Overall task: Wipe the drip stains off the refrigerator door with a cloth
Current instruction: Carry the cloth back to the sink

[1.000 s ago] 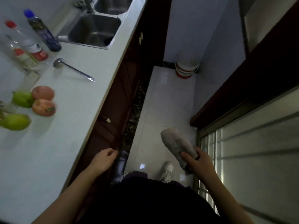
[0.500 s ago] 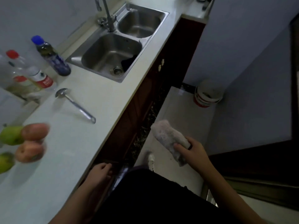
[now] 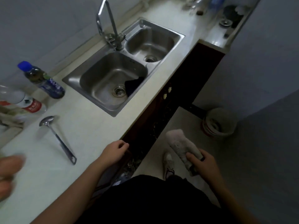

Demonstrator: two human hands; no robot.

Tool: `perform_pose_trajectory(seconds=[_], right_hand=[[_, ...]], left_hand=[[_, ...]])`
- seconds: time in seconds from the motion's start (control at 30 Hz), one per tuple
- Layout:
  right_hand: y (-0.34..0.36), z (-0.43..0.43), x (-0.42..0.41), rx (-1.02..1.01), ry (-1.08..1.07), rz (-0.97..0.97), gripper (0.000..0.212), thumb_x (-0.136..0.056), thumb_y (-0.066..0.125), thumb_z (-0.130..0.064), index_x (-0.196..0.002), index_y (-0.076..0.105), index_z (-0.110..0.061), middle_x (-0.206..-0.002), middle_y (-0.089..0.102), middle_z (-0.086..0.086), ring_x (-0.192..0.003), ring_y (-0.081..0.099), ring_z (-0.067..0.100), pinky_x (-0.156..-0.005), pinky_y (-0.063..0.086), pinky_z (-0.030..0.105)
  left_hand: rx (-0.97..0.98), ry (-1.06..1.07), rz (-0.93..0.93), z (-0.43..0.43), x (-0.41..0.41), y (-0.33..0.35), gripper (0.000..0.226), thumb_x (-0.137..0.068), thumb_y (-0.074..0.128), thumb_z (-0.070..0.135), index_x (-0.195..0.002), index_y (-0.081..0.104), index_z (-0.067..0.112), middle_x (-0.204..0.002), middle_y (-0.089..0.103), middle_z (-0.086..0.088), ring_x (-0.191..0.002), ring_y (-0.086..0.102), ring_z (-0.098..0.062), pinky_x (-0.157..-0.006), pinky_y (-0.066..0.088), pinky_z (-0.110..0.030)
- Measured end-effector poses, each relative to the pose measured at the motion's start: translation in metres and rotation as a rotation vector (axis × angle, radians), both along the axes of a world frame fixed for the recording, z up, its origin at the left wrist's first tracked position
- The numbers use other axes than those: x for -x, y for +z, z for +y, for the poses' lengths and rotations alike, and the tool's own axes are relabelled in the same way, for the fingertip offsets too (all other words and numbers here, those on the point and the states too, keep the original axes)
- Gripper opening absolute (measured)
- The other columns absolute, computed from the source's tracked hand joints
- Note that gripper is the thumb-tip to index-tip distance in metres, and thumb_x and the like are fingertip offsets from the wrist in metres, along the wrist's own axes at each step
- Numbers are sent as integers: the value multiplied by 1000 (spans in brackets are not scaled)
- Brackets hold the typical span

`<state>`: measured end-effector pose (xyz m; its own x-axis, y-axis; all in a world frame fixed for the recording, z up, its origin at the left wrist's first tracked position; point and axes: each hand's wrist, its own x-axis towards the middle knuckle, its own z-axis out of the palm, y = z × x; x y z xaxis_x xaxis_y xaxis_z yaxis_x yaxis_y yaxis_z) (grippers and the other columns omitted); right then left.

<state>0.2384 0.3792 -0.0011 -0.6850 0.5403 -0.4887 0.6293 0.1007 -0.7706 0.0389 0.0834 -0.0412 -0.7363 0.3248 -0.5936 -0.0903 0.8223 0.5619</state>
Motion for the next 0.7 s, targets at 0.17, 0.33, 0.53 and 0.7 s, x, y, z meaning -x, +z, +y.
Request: perform_pose_trajectory(seconds=[0.17, 0.33, 0.53, 0.7], right_hand=[[9, 42, 102, 17, 317, -2, 9, -96, 70, -20, -94, 72, -11, -86, 71, 19, -76, 67, 28, -67, 53, 40], [20, 19, 201, -7, 690, 34, 15, -97, 69, -23, -93, 70, -8, -83, 69, 14, -69, 65, 9, -61, 51, 19], [27, -58, 275, 29, 952, 45, 12, -95, 69, -20, -93, 69, -9, -76, 68, 4, -71, 64, 16, -68, 54, 35], [19, -133, 308, -70, 1129, 49, 16, -91, 71, -32, -97, 67, -17, -80, 68, 1, -77, 65, 21, -69, 51, 35]], left_hand=[[58, 350, -77, -29, -28, -19, 27, -101, 57, 33, -78, 67, 23, -83, 76, 0, -79, 73, -22, -87, 58, -42], [62, 746, -162, -57, -99, -25, 33, -103, 54, 23, -84, 69, 1, -89, 73, -19, -87, 71, -33, -82, 55, -45], [-87, 1189, -225, -66, -149, -23, 31, -105, 52, 22, -101, 68, -4, -101, 72, -24, -69, 64, -23, -54, 44, -23], [-152, 1356, -188, -81, -145, -23, 25, -104, 53, 20, -97, 68, 1, -96, 71, -25, -67, 61, -22, -47, 43, -16]])
